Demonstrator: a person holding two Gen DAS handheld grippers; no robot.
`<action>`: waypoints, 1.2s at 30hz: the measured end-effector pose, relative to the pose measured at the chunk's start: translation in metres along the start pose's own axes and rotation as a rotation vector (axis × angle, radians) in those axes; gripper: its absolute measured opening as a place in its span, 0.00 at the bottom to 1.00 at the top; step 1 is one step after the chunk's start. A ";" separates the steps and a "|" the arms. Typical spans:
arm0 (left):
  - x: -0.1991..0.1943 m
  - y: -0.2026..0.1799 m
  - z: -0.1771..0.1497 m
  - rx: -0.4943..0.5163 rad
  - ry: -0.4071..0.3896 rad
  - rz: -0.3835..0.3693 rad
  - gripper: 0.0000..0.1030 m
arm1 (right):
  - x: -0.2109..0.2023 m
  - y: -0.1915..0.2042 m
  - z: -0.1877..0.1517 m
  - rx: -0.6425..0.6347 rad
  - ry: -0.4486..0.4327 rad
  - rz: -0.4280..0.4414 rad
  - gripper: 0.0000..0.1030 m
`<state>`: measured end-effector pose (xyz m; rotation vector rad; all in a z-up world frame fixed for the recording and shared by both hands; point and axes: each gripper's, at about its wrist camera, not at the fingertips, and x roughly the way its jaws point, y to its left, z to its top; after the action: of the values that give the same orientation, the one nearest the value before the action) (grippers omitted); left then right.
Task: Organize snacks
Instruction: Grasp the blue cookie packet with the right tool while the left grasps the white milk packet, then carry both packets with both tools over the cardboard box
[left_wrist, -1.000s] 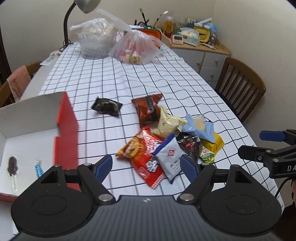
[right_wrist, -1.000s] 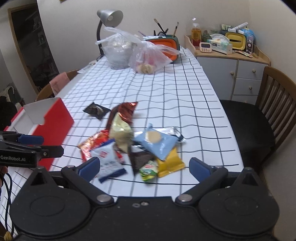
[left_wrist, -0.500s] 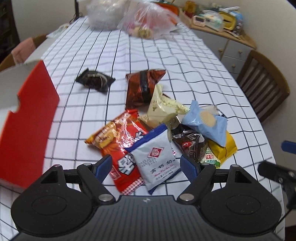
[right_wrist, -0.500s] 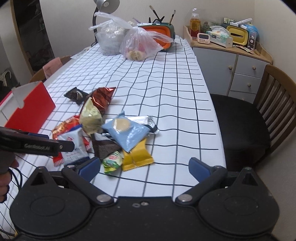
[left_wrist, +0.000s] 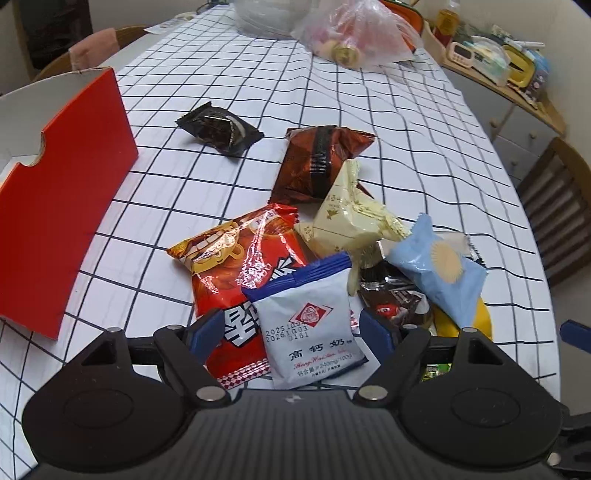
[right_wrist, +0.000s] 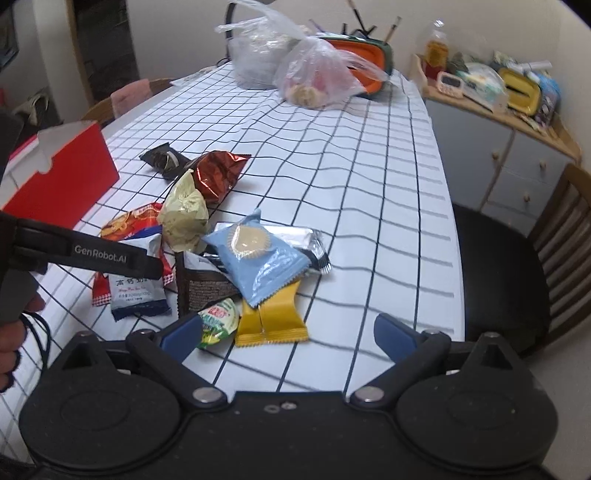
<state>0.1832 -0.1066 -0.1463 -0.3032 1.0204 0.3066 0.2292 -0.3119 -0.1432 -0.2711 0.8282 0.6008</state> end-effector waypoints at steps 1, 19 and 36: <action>0.001 0.000 0.000 -0.002 0.003 0.006 0.78 | 0.003 0.001 0.002 -0.015 -0.006 -0.003 0.95; -0.006 0.022 0.000 -0.029 0.030 -0.047 0.47 | 0.066 0.016 0.045 -0.254 0.011 0.092 0.71; -0.012 0.030 -0.005 -0.025 0.037 -0.088 0.47 | 0.070 0.019 0.046 -0.265 0.010 0.147 0.43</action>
<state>0.1613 -0.0821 -0.1418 -0.3769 1.0372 0.2351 0.2825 -0.2482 -0.1664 -0.4572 0.7826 0.8496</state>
